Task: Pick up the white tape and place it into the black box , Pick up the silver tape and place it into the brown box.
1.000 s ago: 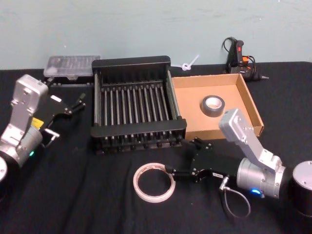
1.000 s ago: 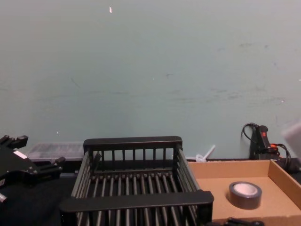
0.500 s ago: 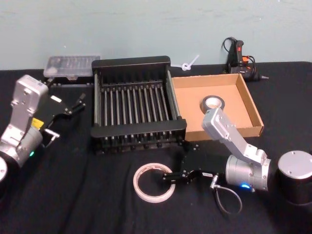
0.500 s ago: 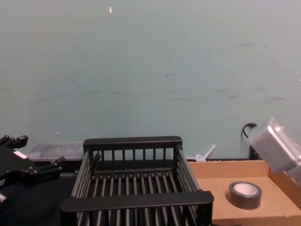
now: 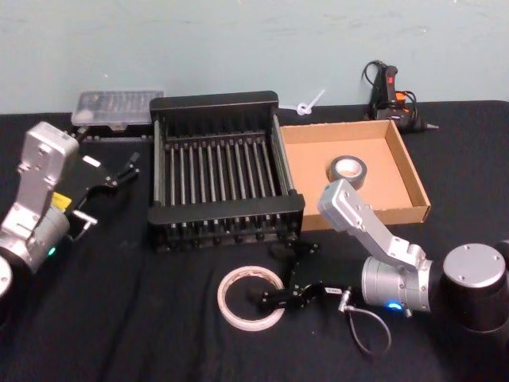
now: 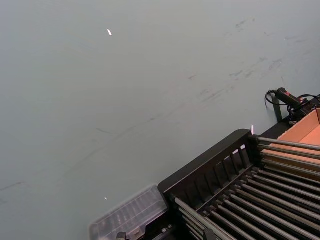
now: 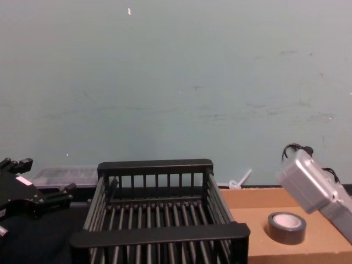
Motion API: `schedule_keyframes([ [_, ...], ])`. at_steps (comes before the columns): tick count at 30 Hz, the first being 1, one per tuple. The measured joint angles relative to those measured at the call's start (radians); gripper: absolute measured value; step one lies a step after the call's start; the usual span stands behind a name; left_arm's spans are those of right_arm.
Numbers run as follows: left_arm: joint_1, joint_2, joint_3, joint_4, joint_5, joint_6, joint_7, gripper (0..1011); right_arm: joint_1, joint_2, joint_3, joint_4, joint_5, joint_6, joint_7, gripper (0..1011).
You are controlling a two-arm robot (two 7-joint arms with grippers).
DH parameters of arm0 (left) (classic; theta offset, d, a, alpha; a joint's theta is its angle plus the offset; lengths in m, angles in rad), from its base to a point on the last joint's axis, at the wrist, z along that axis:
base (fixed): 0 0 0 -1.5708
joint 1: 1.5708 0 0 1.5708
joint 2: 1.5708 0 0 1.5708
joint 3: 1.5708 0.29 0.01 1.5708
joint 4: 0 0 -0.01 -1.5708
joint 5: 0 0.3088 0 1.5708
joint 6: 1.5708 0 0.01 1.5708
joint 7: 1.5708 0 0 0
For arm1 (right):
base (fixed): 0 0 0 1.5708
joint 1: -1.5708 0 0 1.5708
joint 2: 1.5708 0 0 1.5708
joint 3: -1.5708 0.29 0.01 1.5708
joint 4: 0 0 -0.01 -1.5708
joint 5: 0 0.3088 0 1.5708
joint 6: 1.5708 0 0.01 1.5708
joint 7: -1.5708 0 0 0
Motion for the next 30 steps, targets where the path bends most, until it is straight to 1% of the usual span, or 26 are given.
schedule_keyframes([
  [16,0.0,0.0,0.0,0.0,0.0,0.0,0.0,1001,0.004,0.003,-0.016,0.001,-0.004,0.006,-0.021,1002],
  [30,0.0,0.0,0.0,0.0,0.0,0.0,0.0,1001,0.005,-0.004,-0.023,0.005,-0.028,0.006,-0.034,1002],
])
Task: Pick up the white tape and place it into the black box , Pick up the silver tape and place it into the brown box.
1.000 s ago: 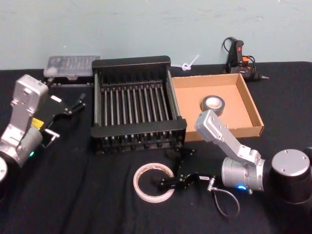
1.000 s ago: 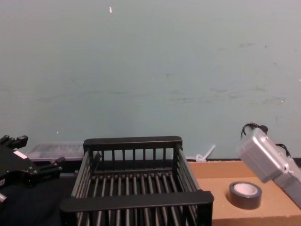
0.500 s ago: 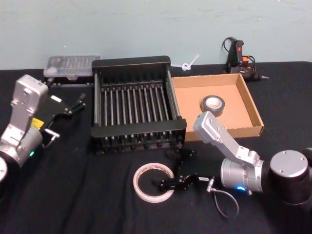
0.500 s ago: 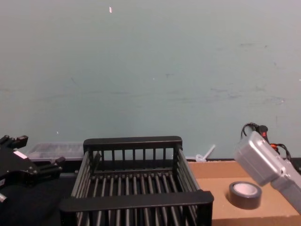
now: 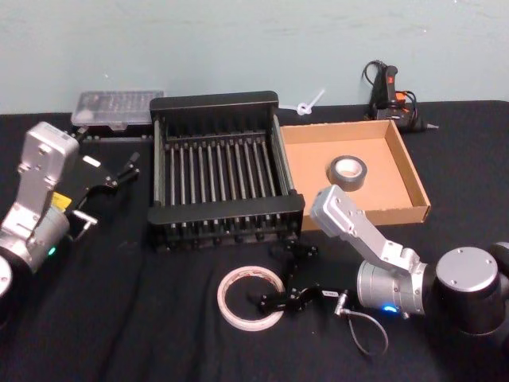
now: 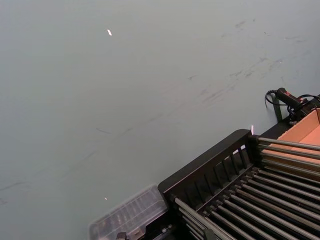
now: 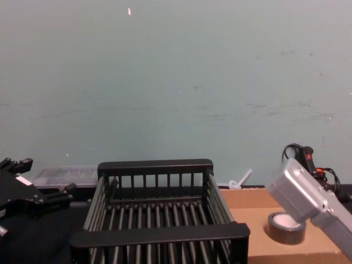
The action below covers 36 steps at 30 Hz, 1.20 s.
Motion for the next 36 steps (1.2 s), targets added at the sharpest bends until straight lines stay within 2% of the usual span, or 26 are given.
schedule_keyframes([
  [14,0.0,0.0,0.0,0.0,0.0,0.0,0.0,1001,-0.002,-0.004,-0.001,0.0,-0.028,-0.005,-0.015,1002],
  [24,0.0,0.0,0.0,0.0,0.0,0.0,0.0,1001,-0.002,-0.004,-0.001,0.0,-0.026,-0.005,-0.013,1002],
  [28,0.0,0.0,0.0,0.0,0.0,0.0,0.0,1001,-0.002,-0.004,0.0,0.0,-0.025,-0.005,-0.012,941],
  [36,0.0,0.0,0.0,0.0,0.0,0.0,0.0,1001,-0.002,-0.004,0.0,0.001,-0.023,-0.005,-0.011,746],
])
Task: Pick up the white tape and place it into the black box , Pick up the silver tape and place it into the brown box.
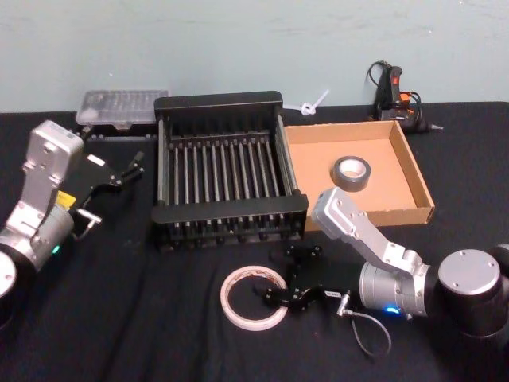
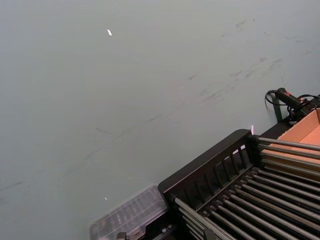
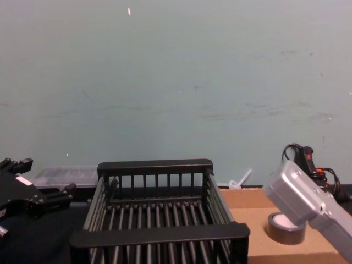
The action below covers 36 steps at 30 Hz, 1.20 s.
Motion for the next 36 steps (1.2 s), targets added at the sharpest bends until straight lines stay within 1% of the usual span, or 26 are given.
schedule_keyframes([
  [1,0.0,0.0,0.0,0.0,0.0,0.0,0.0,1002,0.0,0.0,0.0,0.0,0.0,0.0,0.0,687],
  [3,0.0,0.0,0.0,0.0,0.0,0.0,0.0,1001,0.0,0.0,0.0,0.0,0.0,0.0,0.0,648],
  [4,0.0,0.0,0.0,0.0,0.0,0.0,0.0,1001,0.0,0.0,0.001,0.0,0.001,0.0,0.0,591],
  [6,0.0,0.0,0.0,0.0,0.0,0.0,0.0,1002,0.0,0.0,0.001,0.0,0.001,0.0,0.0,531],
  [7,0.0,0.0,0.0,0.0,0.0,0.0,0.0,1002,0.0,0.0,0.001,0.0,0.001,0.0,0.001,531],
  [8,0.0,0.0,0.0,0.0,0.0,0.0,0.0,1001,0.0,0.0,0.001,0.0,0.001,0.0,0.001,473],
  [9,0.0,0.0,0.0,0.0,0.0,0.0,0.0,1001,0.0,0.0,0.001,0.0,0.001,0.0,0.001,446],
  [11,0.0,0.0,0.0,0.0,0.0,0.0,0.0,1001,0.0,0.0,0.001,0.0,0.001,0.0,0.001,360],
  [12,0.0,0.0,0.0,0.0,0.0,0.0,0.0,1001,0.0,0.0,0.001,0.0,0.001,0.0,0.001,329],
  [13,0.0,0.0,0.0,0.0,0.0,0.0,0.0,1001,0.0,0.0,0.001,0.0,0.001,0.0,0.001,329],
  [14,0.0,0.0,0.0,0.0,0.0,0.0,0.0,1001,0.0,0.0,0.001,0.0,0.002,0.0,0.001,256],
  [15,0.0,0.0,0.0,0.0,0.0,0.0,0.0,1001,0.0,0.0,0.001,0.0,0.002,0.0,0.001,242],
  [18,0.0,0.0,0.0,0.0,0.0,0.0,0.0,1001,0.0,0.0,0.001,0.0,0.002,0.0,0.002,149],
  [24,0.0,0.0,0.0,0.0,0.0,0.0,0.0,1001,0.0,0.0,0.001,0.0,0.002,0.0,0.002,103],
  [30,0.0,0.0,0.0,0.0,0.0,0.0,0.0,1002,-0.002,0.004,0.005,-0.003,0.011,-0.003,0.017,96],
  [36,0.0,0.0,0.0,0.0,0.0,0.0,0.0,1001,-0.009,0.02,0.016,-0.034,0.027,-0.015,0.03,96],
])
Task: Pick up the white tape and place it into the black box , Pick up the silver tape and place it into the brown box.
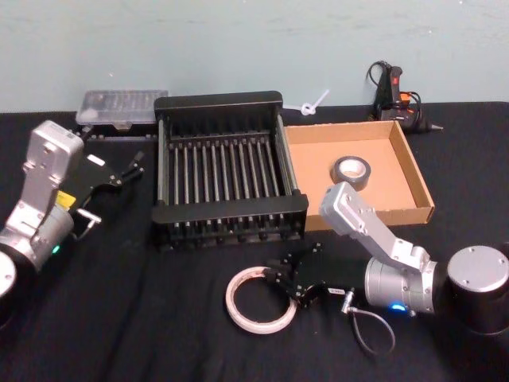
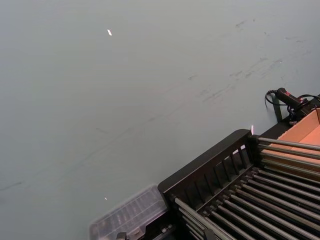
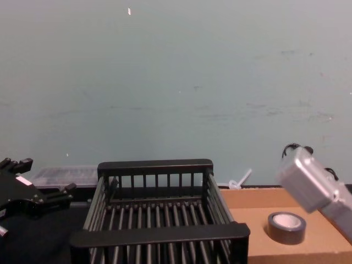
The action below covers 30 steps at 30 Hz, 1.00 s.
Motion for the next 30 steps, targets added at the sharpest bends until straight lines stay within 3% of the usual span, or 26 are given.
schedule_keyframes([
  [17,0.0,0.0,0.0,0.0,0.0,0.0,0.0,1001,-0.009,0.057,0.042,-0.126,0.05,-0.027,0.004,96],
  [30,0.0,0.0,0.0,0.0,0.0,0.0,0.0,1001,0.036,0.053,0.076,-0.146,0.069,-0.047,-0.023,96],
])
